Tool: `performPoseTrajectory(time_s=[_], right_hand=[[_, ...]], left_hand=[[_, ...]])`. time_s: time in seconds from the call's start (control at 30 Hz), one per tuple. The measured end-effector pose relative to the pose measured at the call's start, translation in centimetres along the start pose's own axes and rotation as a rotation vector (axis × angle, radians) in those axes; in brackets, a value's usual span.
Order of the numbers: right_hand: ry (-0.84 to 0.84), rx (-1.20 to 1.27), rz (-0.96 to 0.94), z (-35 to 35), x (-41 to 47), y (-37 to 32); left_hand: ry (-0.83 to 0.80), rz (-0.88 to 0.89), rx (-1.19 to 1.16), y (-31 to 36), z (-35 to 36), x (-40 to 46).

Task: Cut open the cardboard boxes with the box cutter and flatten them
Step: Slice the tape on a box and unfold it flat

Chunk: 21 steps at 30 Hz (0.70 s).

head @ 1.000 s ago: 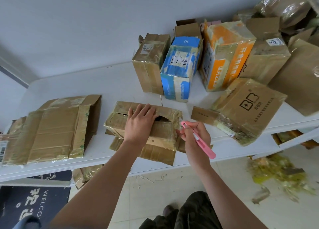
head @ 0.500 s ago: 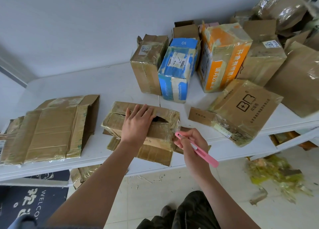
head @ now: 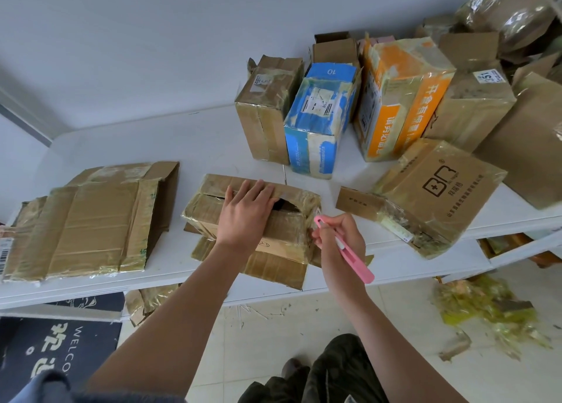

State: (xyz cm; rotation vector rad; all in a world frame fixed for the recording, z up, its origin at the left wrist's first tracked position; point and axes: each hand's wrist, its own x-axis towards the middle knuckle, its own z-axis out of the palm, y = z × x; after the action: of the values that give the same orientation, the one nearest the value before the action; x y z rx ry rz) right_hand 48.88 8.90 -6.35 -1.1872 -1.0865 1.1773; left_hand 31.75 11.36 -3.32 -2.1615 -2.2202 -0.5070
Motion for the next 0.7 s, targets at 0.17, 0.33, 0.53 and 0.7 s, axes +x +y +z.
performPoseTrajectory(time_s=[0.17, 0.33, 0.53, 0.7], right_hand=[[-0.049, 0.053, 0.016, -0.6, -0.6, -0.2], [-0.007, 0.174, 0.048, -1.5, 0.6, -0.6], [-0.037, 0.042, 0.072, -0.6, 0.6, -0.6], [-0.066, 0.075, 0.082, -1.7, -0.1, -0.8]], left_hand=[[0.034, -0.005, -0.018, 0.3, 0.0, -0.1], [0.065, 0.005, -0.016, 0.2, 0.1, 0.1], [0.087, -0.026, -0.066, -0.2, 0.8, -0.2], [0.087, -0.028, -0.028, -0.1, 0.5, -0.3]])
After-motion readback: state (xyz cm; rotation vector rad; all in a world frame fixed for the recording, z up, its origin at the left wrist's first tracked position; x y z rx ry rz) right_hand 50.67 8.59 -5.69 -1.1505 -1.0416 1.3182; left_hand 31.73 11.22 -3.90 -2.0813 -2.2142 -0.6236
